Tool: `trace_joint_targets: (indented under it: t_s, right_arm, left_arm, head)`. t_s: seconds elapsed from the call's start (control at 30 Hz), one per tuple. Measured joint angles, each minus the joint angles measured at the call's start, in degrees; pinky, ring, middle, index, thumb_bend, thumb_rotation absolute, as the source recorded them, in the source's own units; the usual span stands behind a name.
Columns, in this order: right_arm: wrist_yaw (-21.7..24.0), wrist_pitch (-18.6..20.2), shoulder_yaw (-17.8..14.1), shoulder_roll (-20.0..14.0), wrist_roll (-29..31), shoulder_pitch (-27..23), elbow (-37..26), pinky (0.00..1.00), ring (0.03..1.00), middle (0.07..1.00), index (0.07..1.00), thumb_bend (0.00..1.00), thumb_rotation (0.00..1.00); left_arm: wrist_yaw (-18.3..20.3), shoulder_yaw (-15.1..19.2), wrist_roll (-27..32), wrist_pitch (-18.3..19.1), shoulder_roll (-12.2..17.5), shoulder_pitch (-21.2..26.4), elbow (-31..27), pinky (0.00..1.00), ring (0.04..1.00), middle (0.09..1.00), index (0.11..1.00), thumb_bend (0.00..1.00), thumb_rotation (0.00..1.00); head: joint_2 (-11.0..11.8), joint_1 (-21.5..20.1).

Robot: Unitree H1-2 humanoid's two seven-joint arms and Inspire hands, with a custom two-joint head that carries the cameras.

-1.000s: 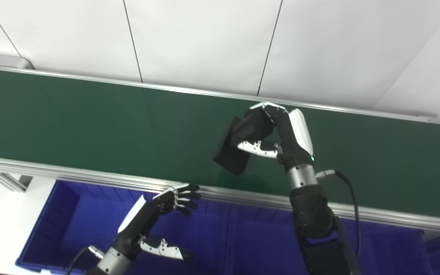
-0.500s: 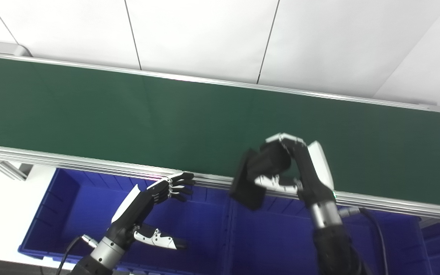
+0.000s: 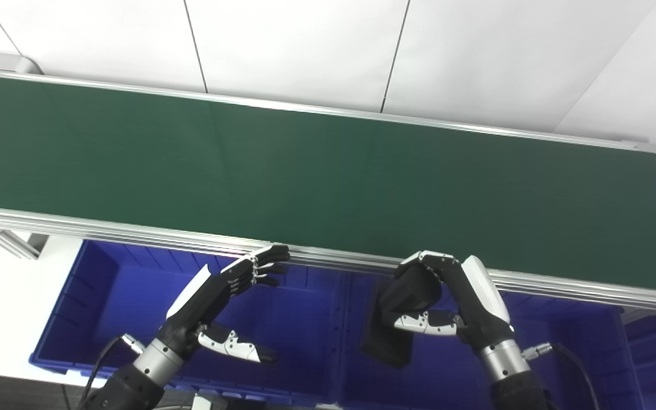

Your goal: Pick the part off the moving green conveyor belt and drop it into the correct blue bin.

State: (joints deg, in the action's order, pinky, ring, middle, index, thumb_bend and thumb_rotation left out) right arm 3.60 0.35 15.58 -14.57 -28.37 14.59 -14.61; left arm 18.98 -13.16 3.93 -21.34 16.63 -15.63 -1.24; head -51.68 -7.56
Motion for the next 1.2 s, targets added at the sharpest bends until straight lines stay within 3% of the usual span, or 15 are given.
trace_joint_targets:
  t_s: [0.17,0.3,0.37,0.4,0.43,0.5,0.7,0.93,1.07,1.2]
  right_arm:
    - [0.0,0.0,0.0,0.0,-1.3,0.1,2.6,0.34,0.457,0.528,0.509,0.49,0.00]
    - [1.2,0.8,0.1,-0.1,-3.9,0.1,2.5,0.47,0.443,0.530,0.501,0.51,0.00]
    - [2.2,1.6,0.1,-0.2,-5.2,0.1,2.0,0.55,0.642,0.691,0.498,0.51,0.09]
    - [2.4,1.8,0.1,-0.2,-5.6,0.1,1.8,0.57,0.684,0.724,0.497,0.51,0.11]
    - [2.5,2.4,0.0,-0.2,-6.4,0.2,1.6,0.61,0.748,0.779,0.652,0.62,0.08]
    - [2.5,3.4,-0.2,-0.2,-7.9,0.6,0.8,0.66,0.808,0.839,0.773,0.73,0.12]
    - [2.5,4.3,-0.9,0.2,-11.8,2.7,-1.1,0.77,0.883,0.913,0.843,0.82,0.26]
    - [2.1,4.2,-1.1,1.4,-11.6,5.1,-2.0,0.73,0.890,0.931,0.913,0.85,0.39]
    - [1.5,4.1,-1.4,2.9,-8.6,7.0,-2.7,0.71,0.882,0.937,0.946,0.85,0.41]
    - [0.3,2.7,-1.7,4.0,-3.2,8.5,-3.5,0.68,0.829,0.907,0.923,0.86,0.39]
  left_arm:
    - [2.1,0.7,1.8,3.3,1.0,1.3,0.0,0.80,0.840,0.893,0.889,0.95,0.24]
    - [3.5,0.7,2.0,5.2,1.2,1.9,0.0,0.80,0.842,0.894,0.890,0.96,0.23]
    - [4.1,0.8,2.3,5.5,1.2,2.5,0.3,0.80,0.839,0.892,0.888,0.95,0.21]
    - [4.3,0.9,2.3,5.5,1.2,2.8,0.6,0.80,0.839,0.891,0.888,0.95,0.21]
    - [4.6,1.0,2.4,5.6,1.2,3.2,1.0,0.80,0.840,0.889,0.885,0.95,0.20]
    - [4.6,1.1,2.3,5.6,1.2,3.9,2.1,0.79,0.839,0.887,0.879,0.95,0.19]
    - [4.7,1.2,1.6,5.4,0.7,5.2,4.1,0.76,0.808,0.859,0.855,0.96,0.19]
    - [4.7,1.3,0.6,4.5,0.5,5.3,4.6,0.74,0.798,0.850,0.850,0.96,0.19]
    - [4.7,1.4,0.5,4.3,0.6,5.2,4.5,0.75,0.805,0.858,0.854,0.95,0.18]
    - [4.8,1.7,0.5,4.3,0.9,5.2,4.4,0.75,0.806,0.860,0.855,0.95,0.19]
  head:
    - [0.0,-0.4]
    - [0.0,-1.2]
    - [0.0,-1.3]
    - [0.0,-1.8]
    - [0.0,-1.8]
    - [0.0,-2.1]
    - [-0.3,-2.3]
    - [-0.7,-3.2]
    - [-0.9,-3.5]
    - [-1.1,-3.8]
